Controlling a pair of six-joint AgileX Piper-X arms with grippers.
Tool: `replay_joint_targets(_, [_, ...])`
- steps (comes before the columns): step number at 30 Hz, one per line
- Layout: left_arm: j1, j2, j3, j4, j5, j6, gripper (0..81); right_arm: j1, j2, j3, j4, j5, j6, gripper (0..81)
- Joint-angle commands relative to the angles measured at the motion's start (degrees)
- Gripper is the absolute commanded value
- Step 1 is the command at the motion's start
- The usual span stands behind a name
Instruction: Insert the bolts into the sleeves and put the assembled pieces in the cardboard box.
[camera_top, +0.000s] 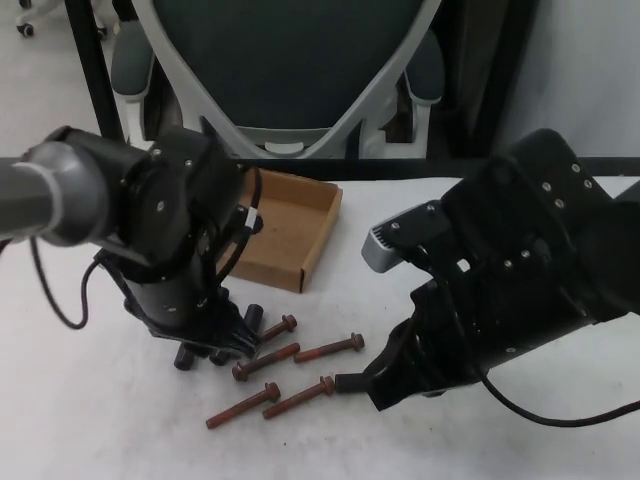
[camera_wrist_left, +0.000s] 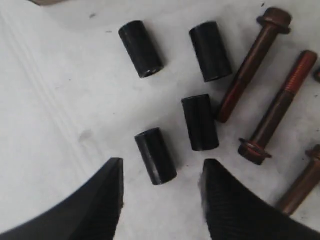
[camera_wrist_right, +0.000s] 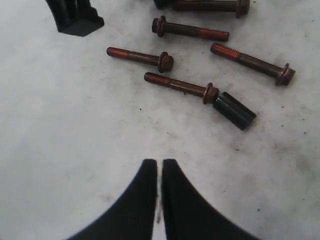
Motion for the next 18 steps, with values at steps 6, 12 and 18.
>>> replay_joint_targets(6, [4.67, 4.86, -2.84, 1.8, -0.47, -2.7, 46.9, 0.15, 0.04, -0.81, 1.11, 4.97, 1.17, 39.9])
replay_joint_targets(12, [7.44, 6.53, -2.84, -0.66, 8.21, -3.77, 46.9, 0.15, 0.04, -0.81, 1.35, 5.52, 1.17, 39.8])
replay_joint_targets(18, [7.15, 6.59, -2.84, -3.71, 12.19, -3.9, 46.9, 0.15, 0.04, -0.81, 1.35, 5.52, 0.91, 39.8])
